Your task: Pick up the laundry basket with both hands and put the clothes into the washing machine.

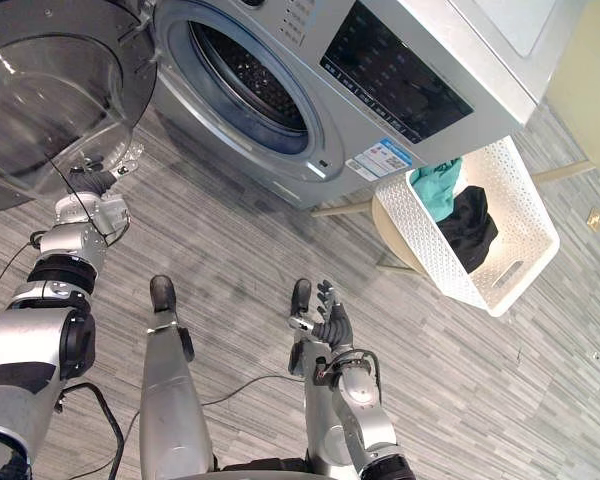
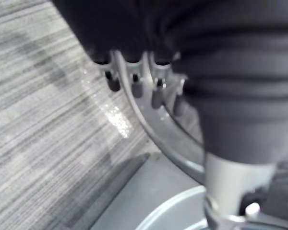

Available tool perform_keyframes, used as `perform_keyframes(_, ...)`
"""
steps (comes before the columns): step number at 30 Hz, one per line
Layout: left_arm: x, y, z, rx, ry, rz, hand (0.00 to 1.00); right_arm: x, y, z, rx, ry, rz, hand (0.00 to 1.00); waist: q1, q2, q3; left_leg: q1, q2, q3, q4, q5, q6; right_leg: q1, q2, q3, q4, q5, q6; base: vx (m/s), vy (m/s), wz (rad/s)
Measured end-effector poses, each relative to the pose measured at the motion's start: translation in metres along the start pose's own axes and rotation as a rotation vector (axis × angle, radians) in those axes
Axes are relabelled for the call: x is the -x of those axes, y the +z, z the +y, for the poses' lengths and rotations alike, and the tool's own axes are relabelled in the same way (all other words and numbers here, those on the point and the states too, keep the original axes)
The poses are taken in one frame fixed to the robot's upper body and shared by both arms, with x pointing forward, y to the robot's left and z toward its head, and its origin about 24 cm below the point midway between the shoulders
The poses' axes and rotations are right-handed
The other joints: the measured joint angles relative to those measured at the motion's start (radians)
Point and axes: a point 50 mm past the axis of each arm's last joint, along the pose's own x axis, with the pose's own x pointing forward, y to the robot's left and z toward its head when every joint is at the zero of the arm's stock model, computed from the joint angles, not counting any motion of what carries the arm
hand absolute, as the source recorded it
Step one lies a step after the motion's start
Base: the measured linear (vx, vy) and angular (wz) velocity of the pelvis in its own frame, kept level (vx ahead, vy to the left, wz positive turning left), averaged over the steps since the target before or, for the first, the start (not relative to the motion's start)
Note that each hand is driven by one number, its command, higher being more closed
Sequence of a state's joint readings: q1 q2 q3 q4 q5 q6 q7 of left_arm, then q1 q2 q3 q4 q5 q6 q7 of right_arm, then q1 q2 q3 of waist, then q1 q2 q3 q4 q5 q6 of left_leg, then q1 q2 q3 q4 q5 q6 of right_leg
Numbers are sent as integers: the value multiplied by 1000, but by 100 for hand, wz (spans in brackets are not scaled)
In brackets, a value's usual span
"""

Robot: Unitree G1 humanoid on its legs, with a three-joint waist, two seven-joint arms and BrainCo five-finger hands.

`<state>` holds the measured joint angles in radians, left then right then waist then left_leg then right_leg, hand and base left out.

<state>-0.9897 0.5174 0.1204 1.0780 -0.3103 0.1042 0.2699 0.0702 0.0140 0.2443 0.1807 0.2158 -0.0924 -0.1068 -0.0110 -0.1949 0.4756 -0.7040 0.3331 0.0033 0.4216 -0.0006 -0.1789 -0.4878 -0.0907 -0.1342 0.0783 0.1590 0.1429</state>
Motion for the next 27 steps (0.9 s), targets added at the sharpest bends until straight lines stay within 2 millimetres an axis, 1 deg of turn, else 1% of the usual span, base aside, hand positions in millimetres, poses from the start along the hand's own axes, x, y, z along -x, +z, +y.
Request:
perform_keyframes(4,0,2,-1,1,14,-10,0,1,0,0,-2,-1,-2,0,2,1,0,4,-2,-5,17,-15,3,13,-2,0,5,-7,2,59,38,3)
perform_keyframes(8,1,2,-1,-6,18,-13,0,2,-1,-1,-1,0,-4,0,8,9,6,15,-5,-4,16,-16,4,21,-5,2,9,-10,3,32,22,1)
perform_keyframes(9,1,0,0,-11,19,-10,0,2,-1,-1,-1,-1,-2,0,8,11,7,20,-5,-3,15,-16,4,26,-5,2,8,-10,4,50,20,2)
perform_keyframes(13,6,-21,-3,-21,1,16,0,2,-2,-3,9,1,3,0,22,16,11,75,-6,17,-1,-29,5,59,-12,17,14,-21,8,40,6,-4)
perform_keyframes(15,12,-37,-5,-26,-16,28,0,2,-6,-5,19,5,23,0,24,18,12,108,-13,27,-4,-32,7,75,-19,26,26,-31,8,57,6,-1)
perform_keyframes(17,26,-72,-6,-31,-40,61,0,3,-13,-10,31,-5,60,0,24,30,14,166,-25,37,-9,-32,10,116,-33,29,43,-50,14,80,14,5)
perform_keyframes(18,31,-82,-7,-24,-48,74,0,3,-14,-12,34,-13,65,0,24,34,12,181,-29,41,-15,-34,11,126,-37,30,48,-54,16,65,19,6)
perform_keyframes(19,40,-97,-10,-11,-64,93,0,3,-16,-15,44,-25,77,0,24,42,9,208,-37,46,-30,-39,12,143,-46,31,55,-64,17,68,23,12)
perform_keyframes(21,66,-133,-14,27,-98,145,0,3,-20,-27,63,-66,104,0,26,66,-9,271,-57,61,-65,-44,10,181,-68,32,70,-88,24,80,25,15)
perform_keyframes(22,80,-150,-14,37,-107,176,0,4,-23,-33,75,-87,120,0,27,81,-32,293,-65,68,-83,-44,10,193,-76,32,73,-97,28,112,25,12)
perform_keyframes(23,99,-171,-11,50,-109,214,0,6,-25,-41,92,-111,135,0,28,101,-64,330,-76,78,-113,-39,9,214,-87,32,73,-105,31,159,26,10)
perform_keyframes(24,114,-187,-5,56,-104,245,0,7,-26,-48,94,-136,141,0,29,118,-90,366,-84,84,-138,-34,11,237,-95,31,72,-114,33,180,18,9)
perform_keyframes(25,133,-203,2,60,-96,281,0,10,-28,-57,104,-168,154,0,28,141,-131,411,-95,91,-178,-24,9,264,-104,29,70,-128,36,158,11,9)
perform_keyframes(27,158,-218,10,64,-106,304,0,15,-32,-70,120,-211,173,0,31,173,-194,470,-104,99,-234,-7,7,295,-110,25,68,-145,39,154,-3,9)
